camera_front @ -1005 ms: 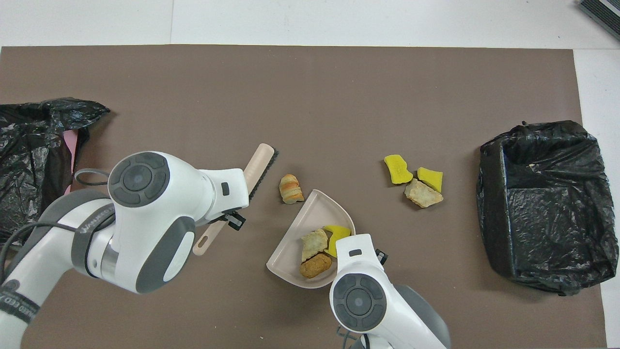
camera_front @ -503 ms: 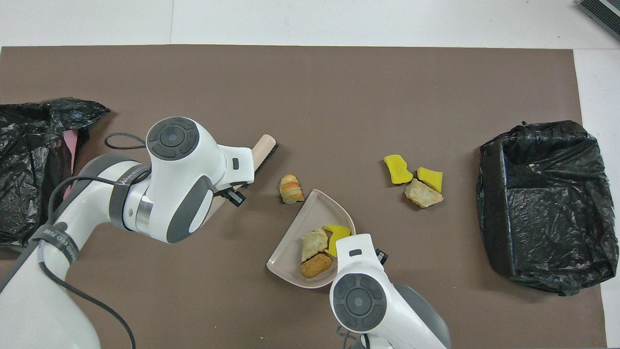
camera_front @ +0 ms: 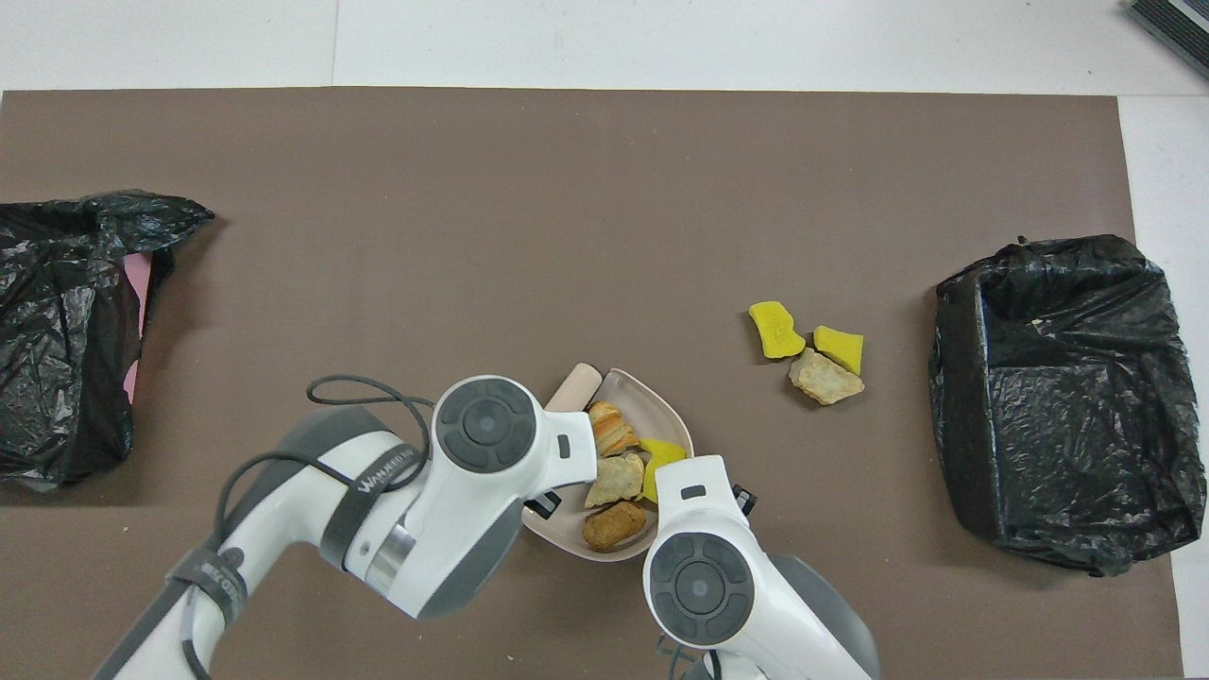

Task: Sweep and dump trash in bin
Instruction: 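Sweep the remaining pieces into the dustpan with the left gripper's brush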

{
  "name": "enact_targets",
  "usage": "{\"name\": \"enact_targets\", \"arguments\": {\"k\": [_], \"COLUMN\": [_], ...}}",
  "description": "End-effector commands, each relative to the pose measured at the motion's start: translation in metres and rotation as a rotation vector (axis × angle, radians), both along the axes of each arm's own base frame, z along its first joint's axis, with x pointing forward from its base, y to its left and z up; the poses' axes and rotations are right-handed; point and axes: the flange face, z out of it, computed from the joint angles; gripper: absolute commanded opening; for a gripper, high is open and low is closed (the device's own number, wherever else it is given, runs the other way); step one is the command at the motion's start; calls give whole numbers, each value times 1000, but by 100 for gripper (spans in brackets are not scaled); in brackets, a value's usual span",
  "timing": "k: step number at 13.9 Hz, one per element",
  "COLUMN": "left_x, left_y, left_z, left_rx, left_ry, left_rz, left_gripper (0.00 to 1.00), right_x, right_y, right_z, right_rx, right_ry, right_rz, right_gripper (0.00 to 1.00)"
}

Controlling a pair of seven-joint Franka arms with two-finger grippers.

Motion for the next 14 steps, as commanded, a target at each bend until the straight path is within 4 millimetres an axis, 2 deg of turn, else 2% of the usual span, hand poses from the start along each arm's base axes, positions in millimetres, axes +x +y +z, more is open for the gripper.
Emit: {"name": "enact_targets", "arguments": {"k": [1,3,5,7,9,10,12,13,14], "left_x": [-16,-3,31,57,75,86,90,92,90], "left_y": [1,11,42,62,79,98,116,123,121], "left_z": [5,2,-2,-5,-8,-11,-15,-15,-15], "left_rx": [16,9,-13,-25,-40,-37,-20,-18,-12], "left_ry": [-13,-19,-44,-60,-83,-81,-64,-63,-62], "left_rz": [58,80,159,208,253,290,337,359,384], "left_gripper": [0,0,0,0,0,0,0,0,0], "right_x": [1,1,1,3,6,10,26,39,55], "right_y": [-6,-6,-6,-7,-5,-6,-27,-43,-64], "right_z": [3,3,2,2,12,26,57,69,76], "right_rx": [-11,-10,-12,-15,-7,12,29,33,42], "right_ry": [-19,-19,-18,-14,-25,-45,-65,-65,-73], "right_rz": [-8,-7,-8,-8,-12,-20,-44,-43,-61], "right_gripper": [0,0,0,0,0,0,0,0,0]}}
